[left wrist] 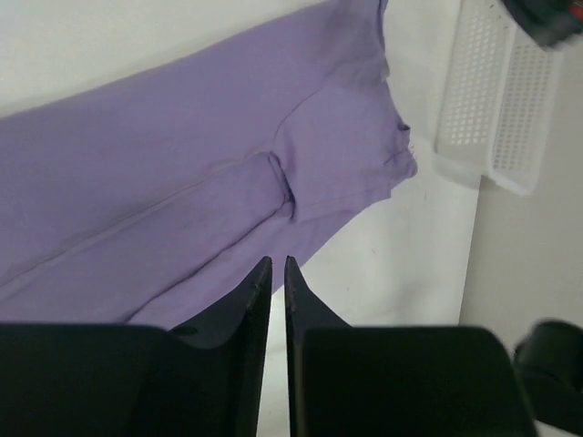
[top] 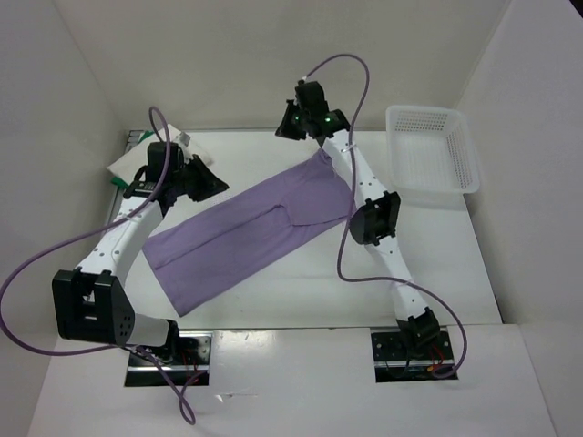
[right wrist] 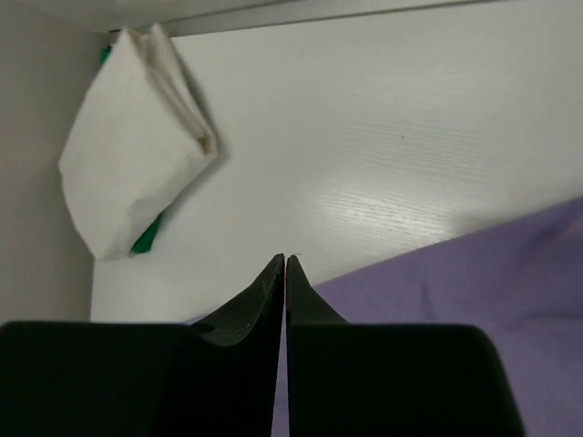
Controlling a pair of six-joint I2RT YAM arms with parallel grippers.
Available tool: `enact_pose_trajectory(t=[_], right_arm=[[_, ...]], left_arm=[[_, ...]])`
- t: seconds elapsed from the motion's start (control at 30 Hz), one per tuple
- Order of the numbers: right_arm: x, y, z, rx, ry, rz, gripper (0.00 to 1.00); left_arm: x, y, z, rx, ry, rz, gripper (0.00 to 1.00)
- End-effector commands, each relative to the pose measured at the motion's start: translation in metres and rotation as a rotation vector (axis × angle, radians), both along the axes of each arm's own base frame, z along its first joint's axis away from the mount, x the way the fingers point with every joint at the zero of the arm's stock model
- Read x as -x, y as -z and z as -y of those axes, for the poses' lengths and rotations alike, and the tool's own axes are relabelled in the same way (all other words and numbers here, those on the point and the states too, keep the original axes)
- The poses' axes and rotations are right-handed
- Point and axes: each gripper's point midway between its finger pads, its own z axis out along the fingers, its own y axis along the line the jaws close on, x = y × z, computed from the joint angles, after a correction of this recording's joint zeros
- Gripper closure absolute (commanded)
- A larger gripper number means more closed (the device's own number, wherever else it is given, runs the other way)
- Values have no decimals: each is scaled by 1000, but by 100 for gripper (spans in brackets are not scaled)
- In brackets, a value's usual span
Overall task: Fold and stack the t-shirts
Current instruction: Rotate the tshirt 90 degrees
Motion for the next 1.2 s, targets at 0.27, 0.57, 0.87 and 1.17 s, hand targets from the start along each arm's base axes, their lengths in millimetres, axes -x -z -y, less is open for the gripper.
enact_pose_trajectory(t=[0.27, 0.57, 0.87, 1.17], right_arm=[[205, -56, 60, -4, -107, -13, 70], [226, 91, 195, 205, 226, -283, 100], [191, 155, 208, 286, 307, -393, 100], [85, 163, 168, 240, 268, -354, 100]], left_arm=[[-15, 5, -15, -145, 24, 50, 94], [-20, 17, -3, -83, 60, 41, 92], [-21, 18, -1, -83, 86, 49, 90], [-13, 17, 5, -49, 114, 37, 88]])
